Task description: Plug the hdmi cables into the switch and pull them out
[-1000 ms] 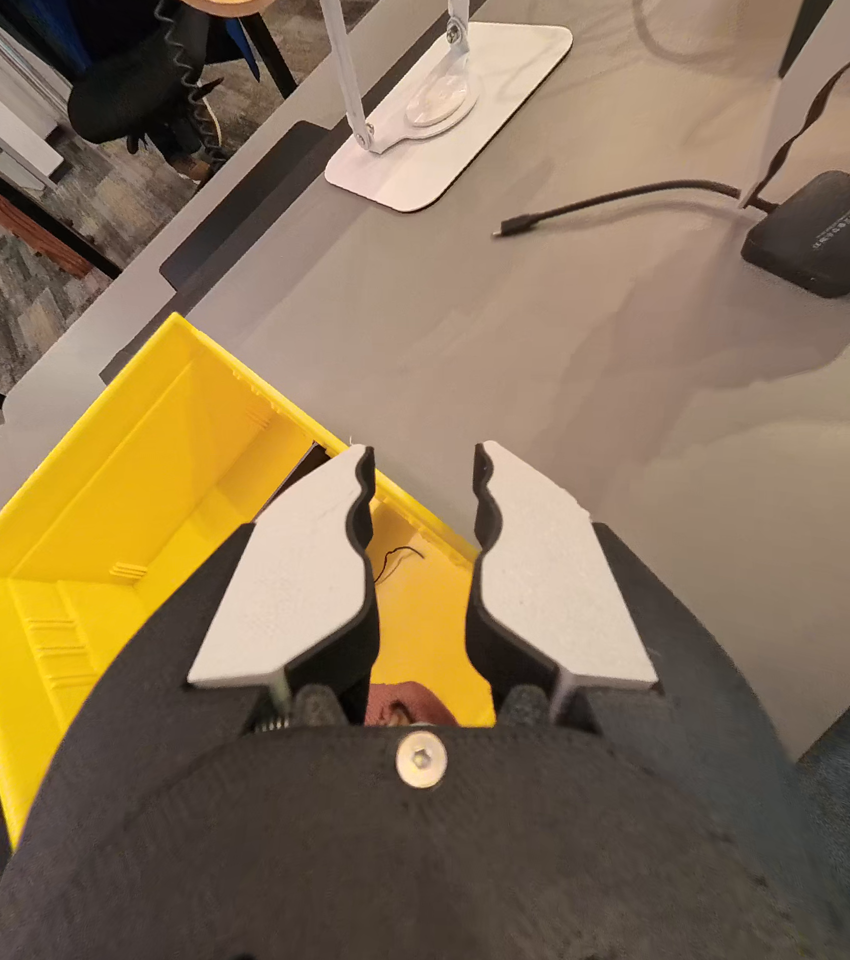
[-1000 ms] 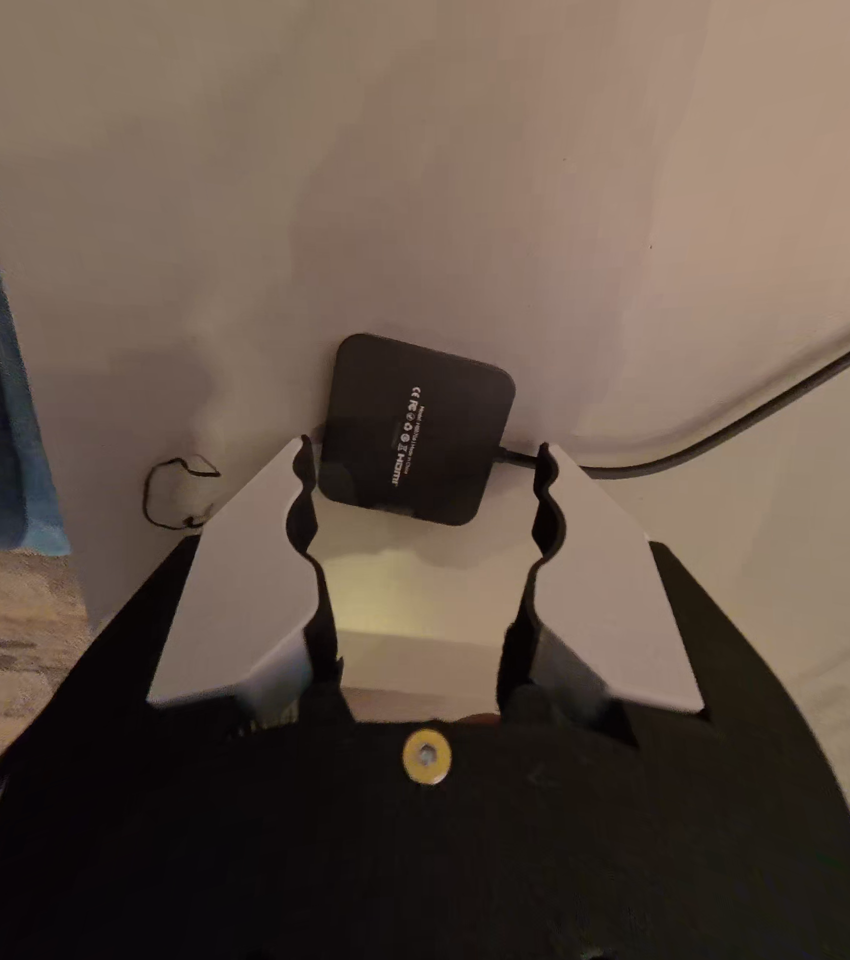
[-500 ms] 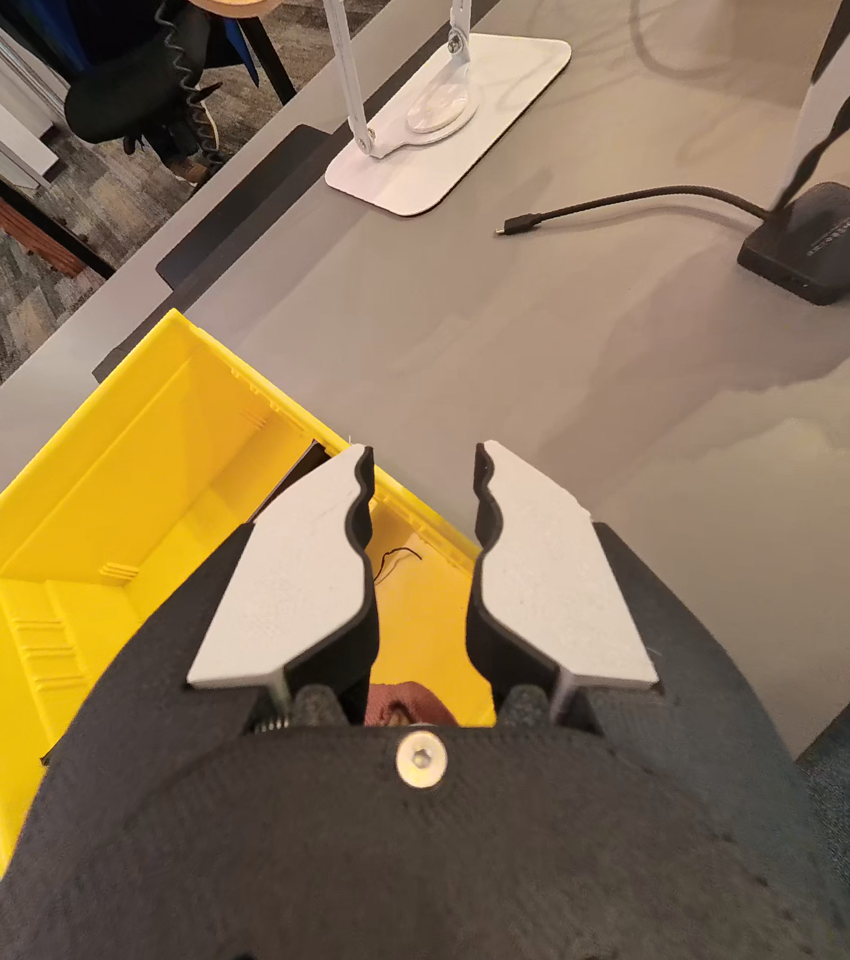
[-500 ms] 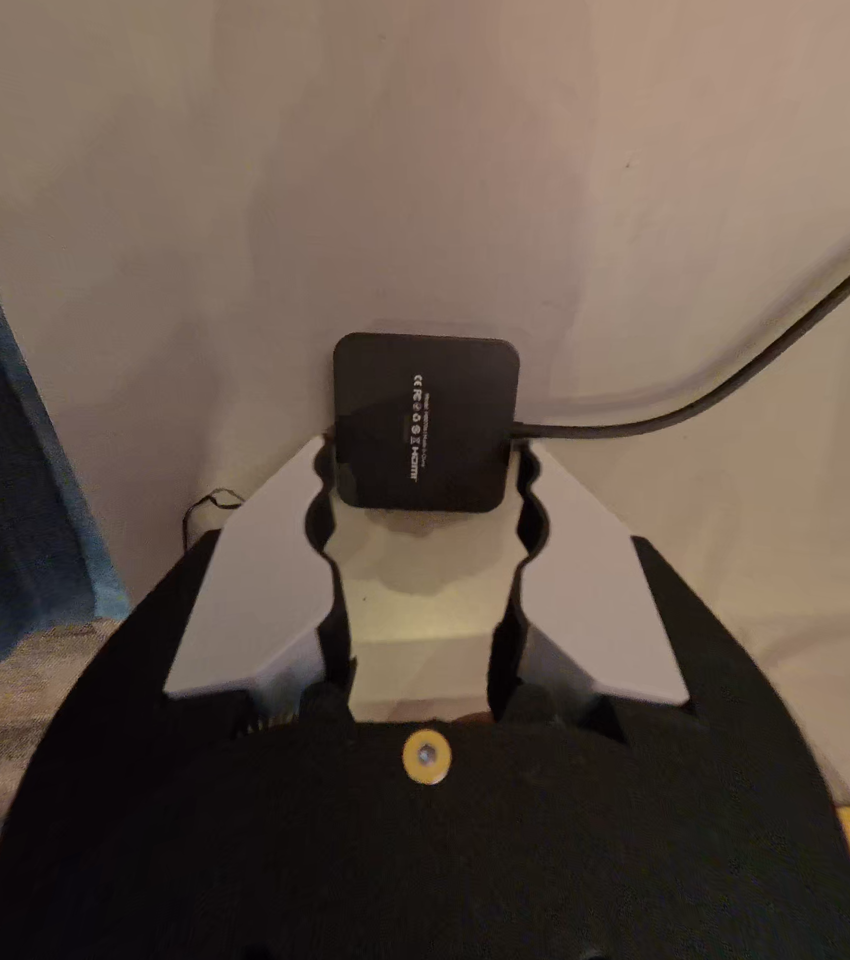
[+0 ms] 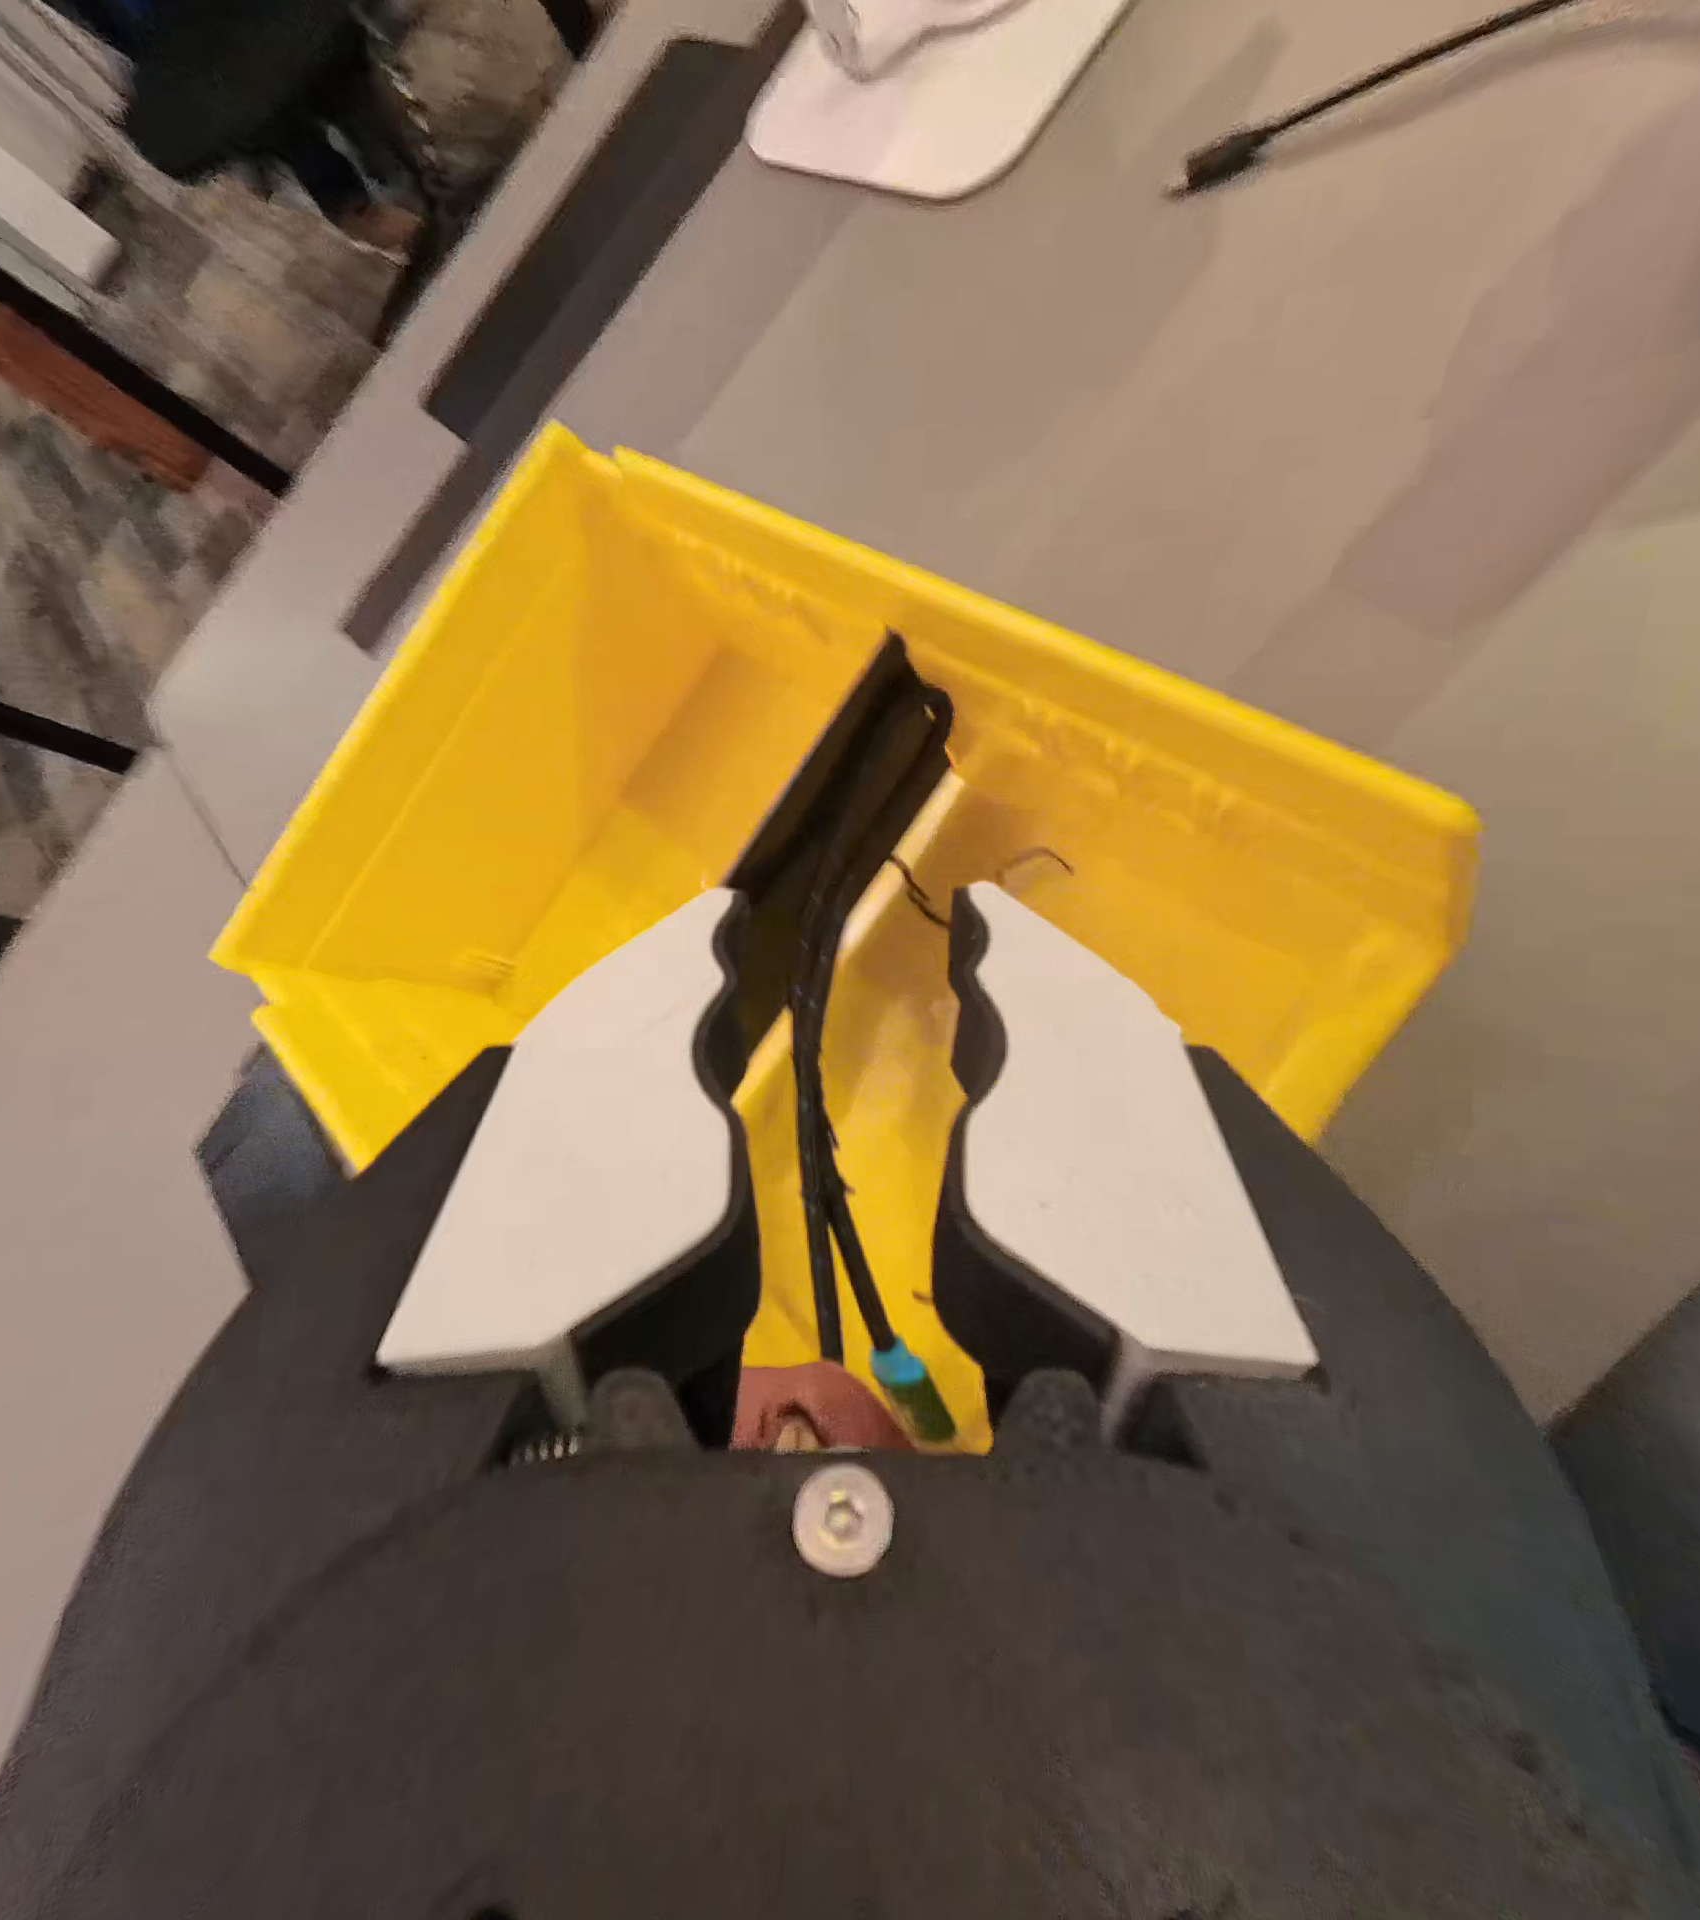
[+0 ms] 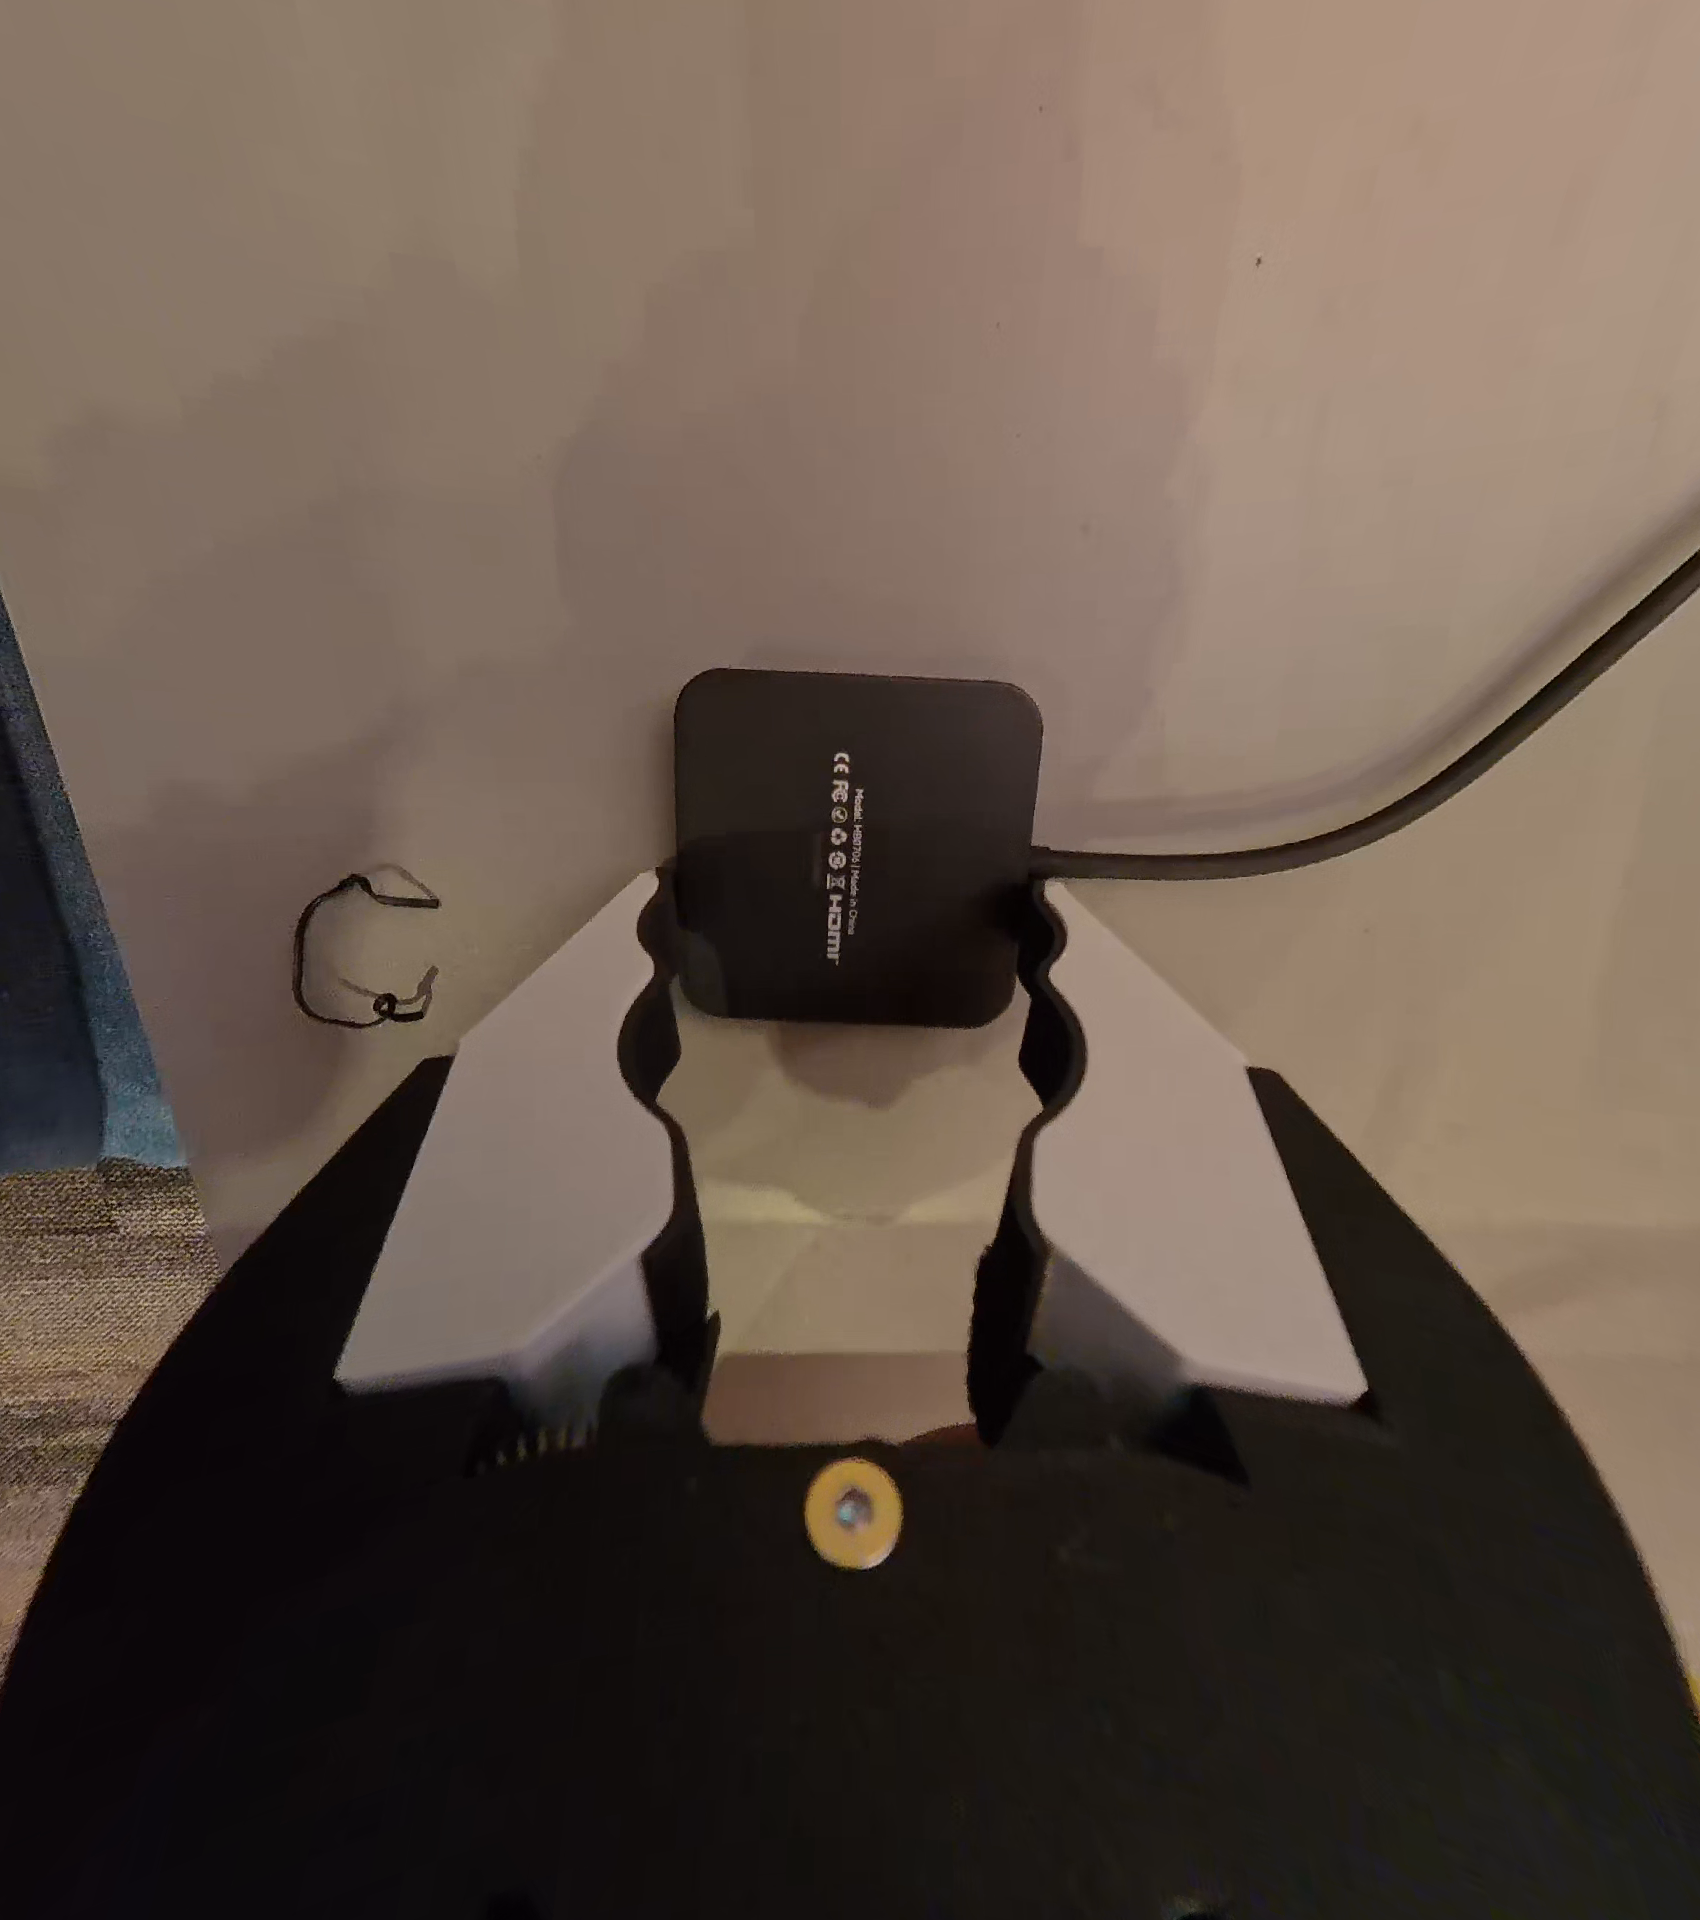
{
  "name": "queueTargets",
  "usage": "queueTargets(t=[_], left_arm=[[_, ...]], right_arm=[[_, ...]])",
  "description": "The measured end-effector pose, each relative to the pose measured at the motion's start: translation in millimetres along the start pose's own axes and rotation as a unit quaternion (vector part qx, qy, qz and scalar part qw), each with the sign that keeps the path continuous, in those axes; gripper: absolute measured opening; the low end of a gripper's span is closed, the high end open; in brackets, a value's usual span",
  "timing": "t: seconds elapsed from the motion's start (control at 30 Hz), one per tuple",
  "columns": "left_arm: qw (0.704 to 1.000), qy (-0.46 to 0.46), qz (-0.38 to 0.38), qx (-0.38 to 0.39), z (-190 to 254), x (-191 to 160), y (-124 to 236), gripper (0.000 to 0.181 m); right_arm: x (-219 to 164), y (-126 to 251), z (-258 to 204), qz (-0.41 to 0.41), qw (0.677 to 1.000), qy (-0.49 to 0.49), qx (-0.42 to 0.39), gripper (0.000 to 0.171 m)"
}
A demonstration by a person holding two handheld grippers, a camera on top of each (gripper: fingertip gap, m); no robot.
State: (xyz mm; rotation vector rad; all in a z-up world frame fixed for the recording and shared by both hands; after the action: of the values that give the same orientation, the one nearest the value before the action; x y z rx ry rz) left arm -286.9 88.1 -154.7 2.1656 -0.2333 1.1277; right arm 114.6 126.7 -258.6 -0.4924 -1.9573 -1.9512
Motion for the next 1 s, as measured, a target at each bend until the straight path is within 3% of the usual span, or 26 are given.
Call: queueTargets(t=[0.07, 0.4, 0.5, 0.57, 0.73, 0.9, 1.0], left_arm=[[0.999, 0.014, -0.037, -0.026, -3, -15, 0, 0.036], [0.977, -0.051, -0.206, 0.018, -13, -64, -56, 0.035], [0.971, -0.05, -0.233, 0.009, -13, -75, -65, 0.01], [0.974, -0.045, -0.221, 0.014, -15, -73, -62, 0.009], [0.983, -0.032, -0.163, 0.075, -33, -44, -37, 0.007], [0.987, -0.031, -0.083, 0.137, -48, 15, -1, 0.006], [0.99, -0.029, -0.02, 0.133, -46, 55, 9, 0.006]], right_arm=[[0, 0, 0, 0.004, 1.0, -0.001, 0.0, 0.064], [0, -2, -1, 0.006, 1.0, -0.008, -0.005, 0.064], [-1, -2, -2, 0.008, 1.0, -0.009, -0.006, 0.064], [-1, -2, -2, 0.01, 1.0, -0.009, -0.006, 0.064], [-1, -3, -2, 0.009, 1.0, -0.006, -0.004, 0.064], [-2, -3, -3, 0.009, 1.0, -0.006, -0.004, 0.064], [-2, -3, -3, 0.008, 1.0, -0.006, -0.004, 0.065]])
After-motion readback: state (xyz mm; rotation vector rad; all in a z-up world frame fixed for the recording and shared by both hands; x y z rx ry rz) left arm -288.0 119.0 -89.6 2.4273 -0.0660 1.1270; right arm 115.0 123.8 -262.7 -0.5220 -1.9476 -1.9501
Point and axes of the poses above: each gripper's, where its closed fingertips meet, y back along the fingers, x out of its top, z = x × y across the jaws, the point moved 7 cm from there along y, back along the fingers, and after that the axes turned 12 degrees about z, right-handed, at the moved point
